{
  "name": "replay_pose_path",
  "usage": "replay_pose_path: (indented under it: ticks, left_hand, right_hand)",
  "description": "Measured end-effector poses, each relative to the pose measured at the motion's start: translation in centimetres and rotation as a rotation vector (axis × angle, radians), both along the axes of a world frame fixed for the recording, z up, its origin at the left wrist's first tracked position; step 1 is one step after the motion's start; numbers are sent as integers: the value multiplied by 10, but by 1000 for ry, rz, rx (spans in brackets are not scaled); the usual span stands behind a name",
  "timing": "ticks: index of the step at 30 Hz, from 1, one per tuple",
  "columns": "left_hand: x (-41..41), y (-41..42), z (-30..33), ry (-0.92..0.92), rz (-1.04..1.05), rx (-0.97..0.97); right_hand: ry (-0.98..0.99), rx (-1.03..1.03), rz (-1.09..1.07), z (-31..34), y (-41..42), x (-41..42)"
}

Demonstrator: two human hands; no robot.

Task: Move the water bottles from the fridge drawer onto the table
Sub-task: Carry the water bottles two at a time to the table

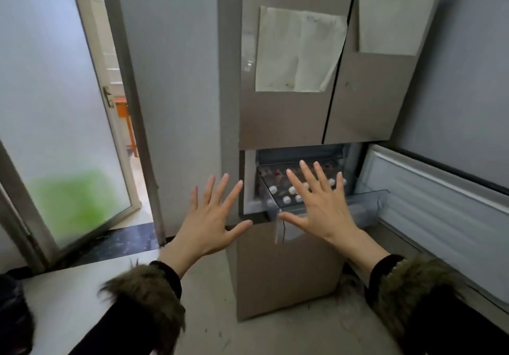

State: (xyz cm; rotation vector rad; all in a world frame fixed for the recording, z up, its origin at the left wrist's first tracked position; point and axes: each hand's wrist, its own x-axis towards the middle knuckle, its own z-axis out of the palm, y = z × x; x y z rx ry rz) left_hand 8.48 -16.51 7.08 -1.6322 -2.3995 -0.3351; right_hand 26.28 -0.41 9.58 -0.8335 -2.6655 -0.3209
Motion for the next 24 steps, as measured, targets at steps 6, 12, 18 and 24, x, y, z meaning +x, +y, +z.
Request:
replay_pose_path:
  ticks: [6, 12, 18, 24]
  left_hand:
    - [-17, 104, -20, -36, -127, -73]
    - [-29, 179, -53, -86, -174, -176]
    - [-29, 264, -72, -251, -235, -195]
    - [-17, 362, -101, -635, -231, -206]
  right_hand:
    - [-53, -84, -147, -19, 85, 5]
    - [-102, -172, -211, -52, 158, 13]
    - [-143, -311, -196, -83, 249, 18]
    - [-143, -467, -69, -111, 343, 23]
